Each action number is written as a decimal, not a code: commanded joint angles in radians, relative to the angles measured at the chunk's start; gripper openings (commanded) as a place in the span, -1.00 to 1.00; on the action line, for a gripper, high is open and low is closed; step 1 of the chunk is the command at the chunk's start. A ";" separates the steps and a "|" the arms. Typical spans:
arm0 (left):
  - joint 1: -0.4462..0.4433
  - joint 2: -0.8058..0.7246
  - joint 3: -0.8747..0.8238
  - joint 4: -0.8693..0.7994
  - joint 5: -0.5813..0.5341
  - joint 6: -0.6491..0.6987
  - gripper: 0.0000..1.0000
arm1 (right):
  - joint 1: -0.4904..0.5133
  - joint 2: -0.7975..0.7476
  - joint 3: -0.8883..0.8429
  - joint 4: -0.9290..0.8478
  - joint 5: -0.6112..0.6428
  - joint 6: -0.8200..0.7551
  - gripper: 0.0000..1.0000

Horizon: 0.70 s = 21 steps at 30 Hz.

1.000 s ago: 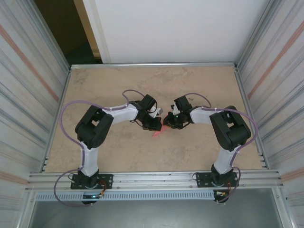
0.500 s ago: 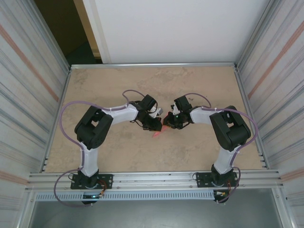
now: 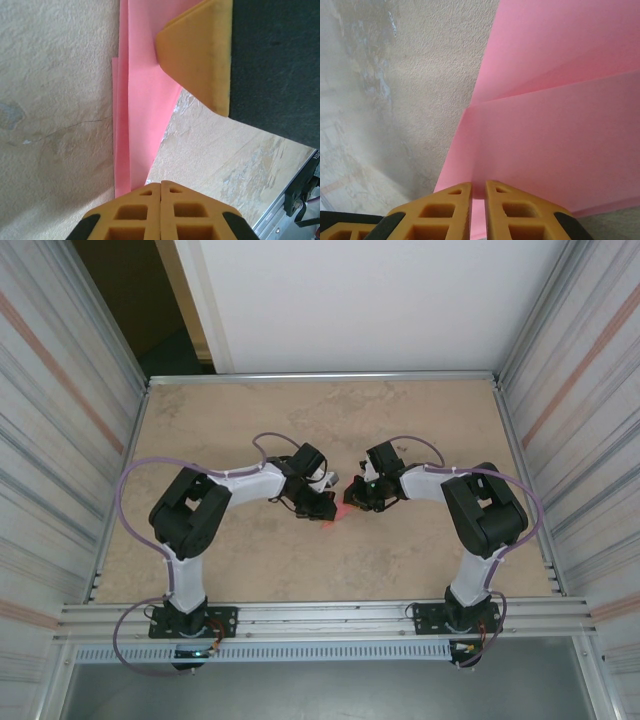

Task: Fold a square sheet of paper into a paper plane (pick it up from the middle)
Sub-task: Fold the wing for the fifth time at the center of the table.

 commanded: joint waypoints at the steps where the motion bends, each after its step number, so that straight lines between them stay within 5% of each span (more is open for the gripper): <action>1: -0.006 0.004 -0.004 -0.019 -0.008 -0.013 -0.85 | -0.001 0.040 -0.012 -0.028 0.024 -0.017 -0.71; 21: -0.017 0.045 -0.012 -0.012 -0.018 -0.031 -0.85 | 0.003 0.040 -0.008 -0.028 0.022 -0.013 -0.65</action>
